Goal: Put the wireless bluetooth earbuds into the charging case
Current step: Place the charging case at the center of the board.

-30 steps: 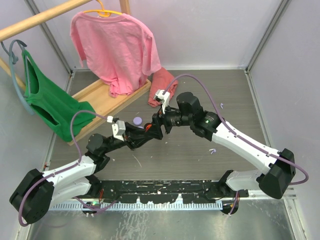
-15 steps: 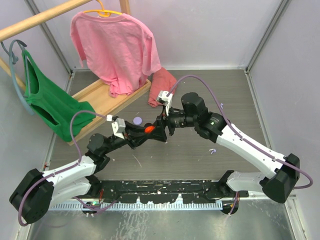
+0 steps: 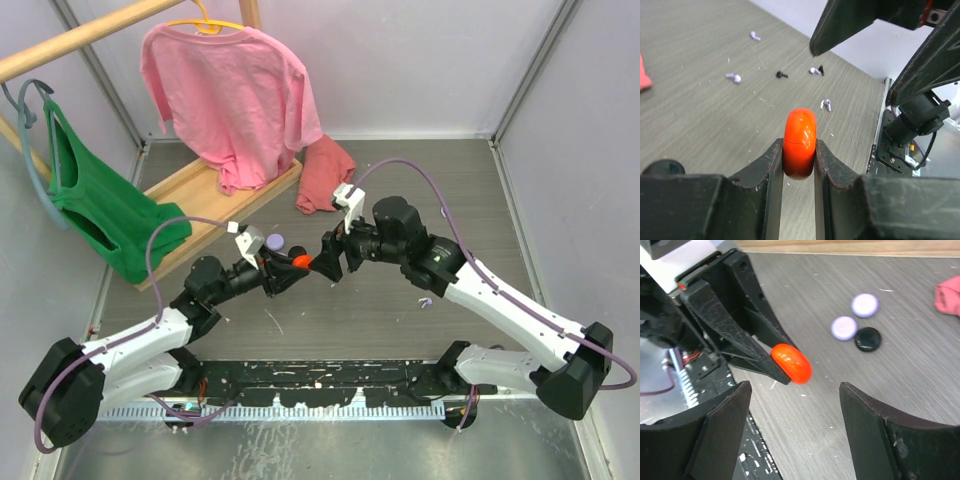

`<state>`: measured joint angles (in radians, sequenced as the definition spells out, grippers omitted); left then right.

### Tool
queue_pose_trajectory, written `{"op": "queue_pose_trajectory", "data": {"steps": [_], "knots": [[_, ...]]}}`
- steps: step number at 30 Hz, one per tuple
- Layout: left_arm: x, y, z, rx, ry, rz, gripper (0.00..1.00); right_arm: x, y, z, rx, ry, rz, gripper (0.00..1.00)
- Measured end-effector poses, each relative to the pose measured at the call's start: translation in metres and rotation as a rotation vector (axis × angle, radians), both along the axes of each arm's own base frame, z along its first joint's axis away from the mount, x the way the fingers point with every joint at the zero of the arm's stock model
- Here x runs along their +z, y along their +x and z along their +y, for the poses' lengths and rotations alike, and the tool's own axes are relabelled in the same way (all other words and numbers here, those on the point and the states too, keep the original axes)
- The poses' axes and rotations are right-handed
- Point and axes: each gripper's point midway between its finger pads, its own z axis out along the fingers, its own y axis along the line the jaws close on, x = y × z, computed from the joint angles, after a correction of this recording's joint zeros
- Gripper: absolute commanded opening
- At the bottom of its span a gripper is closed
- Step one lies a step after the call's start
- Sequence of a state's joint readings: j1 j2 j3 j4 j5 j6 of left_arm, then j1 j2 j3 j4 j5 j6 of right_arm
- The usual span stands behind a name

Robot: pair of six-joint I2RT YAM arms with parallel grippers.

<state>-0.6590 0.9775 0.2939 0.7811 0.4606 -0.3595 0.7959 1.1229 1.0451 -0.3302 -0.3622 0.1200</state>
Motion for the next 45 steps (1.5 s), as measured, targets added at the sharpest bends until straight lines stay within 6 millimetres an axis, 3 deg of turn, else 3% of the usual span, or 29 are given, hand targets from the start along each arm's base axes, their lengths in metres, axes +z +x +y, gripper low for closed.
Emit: {"op": "queue_pose_trajectory", "data": {"steps": [8, 15, 21, 25, 29, 38, 42, 45], "knots": [[-0.035, 0.003, 0.001, 0.044, 0.104, 0.307, 0.05, -0.026, 0.023, -0.040, -0.259, -0.076, -0.033, 0.77], [-0.098, -0.013, -0.006, 0.045, 0.240, 0.607, 0.08, -0.057, 0.029, -0.070, -0.411, -0.141, -0.030, 0.77], [-0.146, -0.047, -0.028, -0.021, 0.400, 0.753, 0.12, -0.067, 0.032, -0.080, -0.457, -0.167, -0.033, 0.77], [-0.161, -0.056, -0.044, -0.042, 0.453, 0.800, 0.16, -0.078, 0.031, -0.084, -0.470, -0.191, -0.024, 0.78], [-0.178, -0.057, -0.046, -0.023, 0.484, 0.856, 0.22, -0.083, 0.030, -0.087, -0.477, -0.202, -0.022, 0.77], [-0.176, -0.050, -0.052, 0.014, 0.462, 0.881, 0.50, -0.082, 0.031, -0.092, -0.497, -0.200, -0.034, 0.77], [-0.172, -0.046, -0.041, 0.074, 0.487, 0.858, 0.66, -0.082, 0.031, -0.093, -0.499, -0.201, -0.035, 0.78], [-0.169, -0.043, -0.029, 0.127, 0.517, 0.837, 0.72, -0.082, 0.031, -0.092, -0.498, -0.201, -0.034, 0.78]]}}
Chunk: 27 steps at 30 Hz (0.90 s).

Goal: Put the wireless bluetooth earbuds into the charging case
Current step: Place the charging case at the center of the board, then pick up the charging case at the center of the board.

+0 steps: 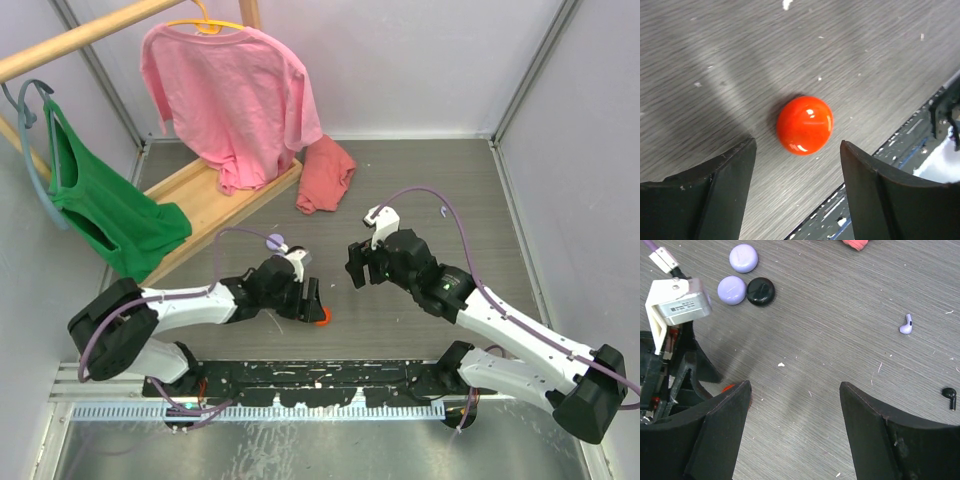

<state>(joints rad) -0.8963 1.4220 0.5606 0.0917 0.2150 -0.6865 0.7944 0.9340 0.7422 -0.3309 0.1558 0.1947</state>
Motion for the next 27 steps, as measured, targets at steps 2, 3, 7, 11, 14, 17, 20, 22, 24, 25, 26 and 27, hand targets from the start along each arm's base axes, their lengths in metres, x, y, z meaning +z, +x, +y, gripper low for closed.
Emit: {"op": "queue_pose_trajectory", "data": {"steps": [2, 3, 7, 11, 14, 17, 20, 22, 24, 25, 26, 27], "knots": [[0.001, 0.001, 0.009, 0.021, 0.037, -0.011, 0.76, 0.000, 0.000, 0.000, 0.001, 0.000, 0.001, 0.78], [0.001, 0.002, 0.014, 0.028, 0.061, -0.020, 0.78, 0.000, 0.000, 0.000, 0.001, 0.000, 0.001, 0.78], [0.008, 0.007, 0.039, 0.070, 0.160, -0.068, 0.81, 0.000, 0.000, 0.000, 0.003, 0.001, 0.002, 0.78], [0.027, 0.022, 0.062, 0.124, 0.208, -0.141, 0.81, 0.000, 0.000, 0.000, 0.003, 0.001, 0.001, 0.78], [0.039, 0.041, 0.081, 0.191, 0.237, -0.184, 0.81, 0.000, -0.001, 0.000, 0.002, 0.003, 0.001, 0.78], [0.044, 0.060, 0.100, 0.253, 0.270, -0.212, 0.80, 0.002, -0.001, 0.000, 0.001, 0.009, -0.001, 0.79], [0.043, 0.076, 0.114, 0.295, 0.311, -0.230, 0.80, 0.003, -0.002, 0.001, 0.000, 0.017, 0.001, 0.79], [0.041, 0.086, 0.118, 0.306, 0.340, -0.233, 0.80, 0.003, -0.002, 0.001, 0.000, 0.024, 0.005, 0.79], [0.038, 0.097, 0.118, 0.311, 0.363, -0.225, 0.80, 0.003, -0.003, 0.001, -0.001, 0.029, 0.007, 0.79], [0.037, 0.102, 0.117, 0.307, 0.374, -0.224, 0.81, 0.002, -0.004, 0.001, -0.002, 0.030, 0.010, 0.79], [0.036, 0.107, 0.115, 0.303, 0.384, -0.221, 0.81, 0.001, -0.005, 0.000, -0.001, 0.031, 0.012, 0.79], [0.034, 0.112, 0.113, 0.296, 0.394, -0.221, 0.81, -0.001, -0.005, 0.000, -0.001, 0.031, 0.015, 0.79]]}}
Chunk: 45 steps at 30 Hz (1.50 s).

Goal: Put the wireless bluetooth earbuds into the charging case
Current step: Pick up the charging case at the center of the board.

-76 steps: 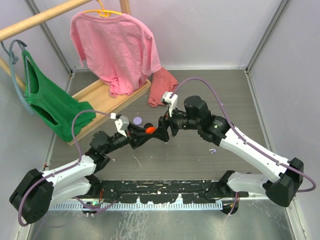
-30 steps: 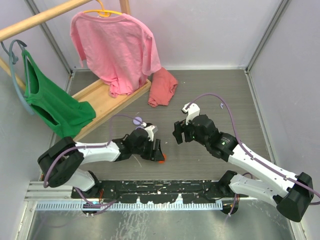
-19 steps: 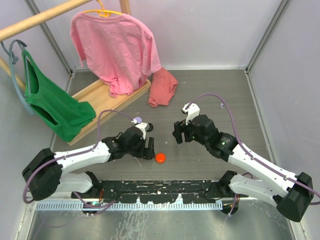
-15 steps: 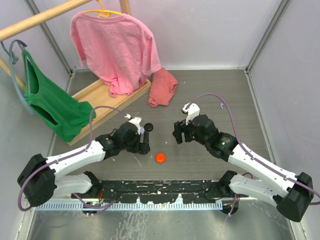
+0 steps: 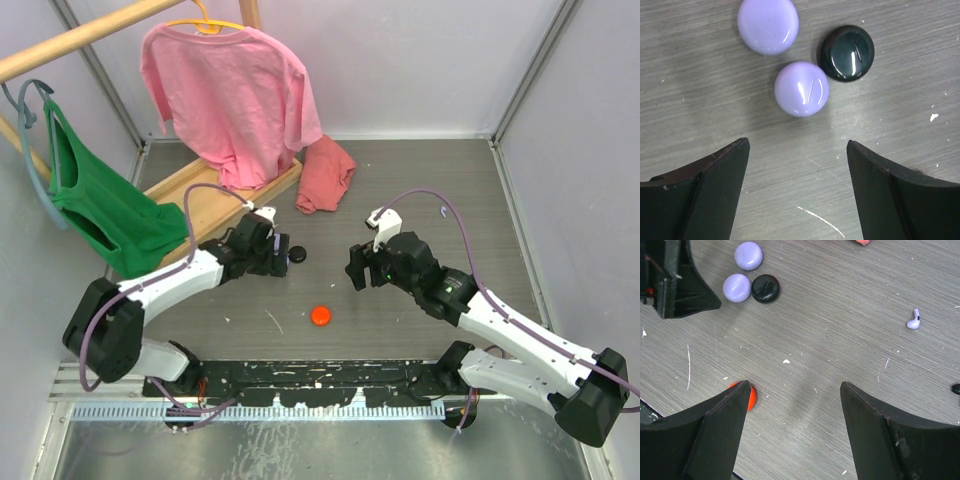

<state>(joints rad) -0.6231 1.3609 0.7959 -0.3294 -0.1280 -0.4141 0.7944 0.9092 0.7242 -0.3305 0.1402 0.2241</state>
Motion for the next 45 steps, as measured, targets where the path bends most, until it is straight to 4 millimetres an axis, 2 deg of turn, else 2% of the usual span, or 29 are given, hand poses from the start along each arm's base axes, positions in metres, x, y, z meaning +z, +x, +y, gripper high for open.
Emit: {"op": "queue_pose_trajectory", "data": {"steps": [5, 13, 27, 34, 39, 45], "knots": [[-0.011, 0.016, -0.006, -0.034, 0.052, 0.020, 0.77, -0.002, -0.001, 0.000, 0.001, -0.001, 0.008, 0.79], [-0.033, 0.028, -0.011, -0.083, 0.117, 0.063, 0.68, -0.003, -0.002, 0.000, 0.000, -0.001, 0.013, 0.80], [-0.050, 0.035, -0.013, -0.111, 0.153, 0.089, 0.56, -0.009, -0.002, 0.001, 0.004, -0.012, 0.033, 0.80], [-0.049, 0.041, -0.016, -0.103, 0.127, 0.066, 0.42, -0.010, -0.005, 0.005, 0.015, 0.006, 0.050, 0.80], [-0.048, 0.039, -0.018, -0.086, 0.087, 0.047, 0.42, -0.015, -0.006, 0.010, 0.019, 0.037, 0.065, 0.79], [-0.044, 0.020, -0.020, -0.046, -0.021, 0.058, 0.39, -0.024, -0.005, 0.023, 0.022, 0.100, 0.095, 0.79]]}}
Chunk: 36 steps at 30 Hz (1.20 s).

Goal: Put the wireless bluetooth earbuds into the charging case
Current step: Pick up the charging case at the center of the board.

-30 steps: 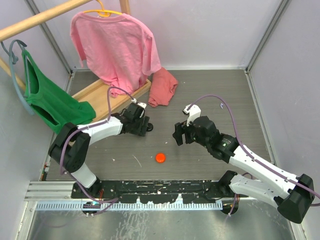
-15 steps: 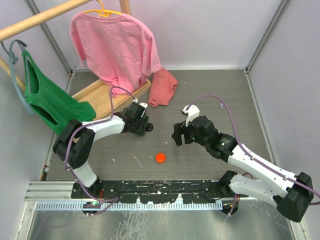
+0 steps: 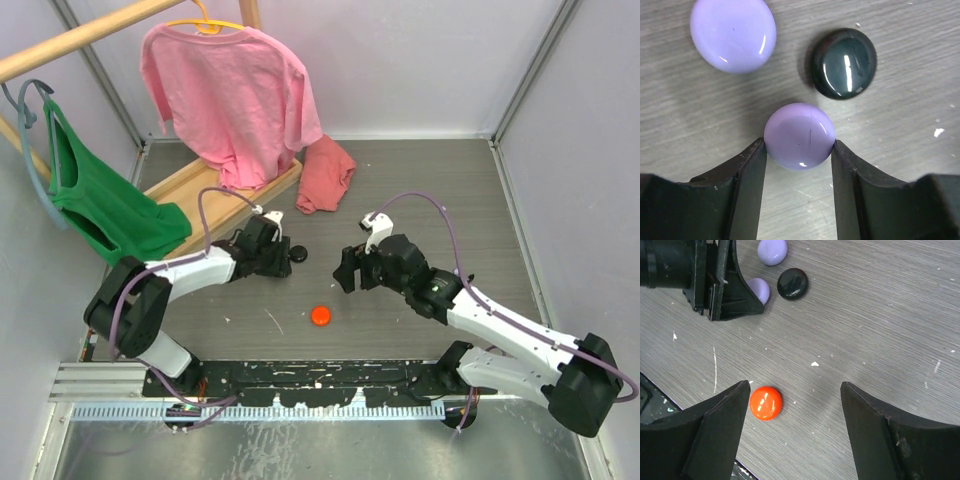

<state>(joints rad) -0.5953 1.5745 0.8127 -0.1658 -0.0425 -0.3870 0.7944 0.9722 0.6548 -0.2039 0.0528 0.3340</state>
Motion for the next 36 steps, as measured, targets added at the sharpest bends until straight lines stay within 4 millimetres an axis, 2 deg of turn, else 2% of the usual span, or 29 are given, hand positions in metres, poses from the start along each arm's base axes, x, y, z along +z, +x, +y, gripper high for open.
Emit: {"op": "queue_pose_trajectory", "data": {"steps": [6, 11, 17, 21, 36], "knots": [[0.025, -0.012, -0.008, 0.020, -0.143, -0.045, 0.39, -0.004, 0.005, 0.016, -0.005, 0.067, 0.029, 0.78], [0.049, -0.019, -0.017, -0.005, -0.266, -0.129, 0.38, 0.005, 0.012, 0.026, -0.031, 0.144, 0.029, 0.76], [0.062, -0.037, -0.028, -0.068, -0.374, -0.222, 0.38, 0.010, 0.020, 0.042, -0.052, 0.243, 0.050, 0.73], [0.068, -0.042, -0.036, -0.104, -0.421, -0.266, 0.38, 0.004, 0.022, 0.050, -0.059, 0.268, 0.086, 0.70], [0.102, -0.056, -0.068, -0.236, -0.555, -0.443, 0.38, 0.001, 0.028, 0.075, -0.050, 0.379, 0.152, 0.60]]}}
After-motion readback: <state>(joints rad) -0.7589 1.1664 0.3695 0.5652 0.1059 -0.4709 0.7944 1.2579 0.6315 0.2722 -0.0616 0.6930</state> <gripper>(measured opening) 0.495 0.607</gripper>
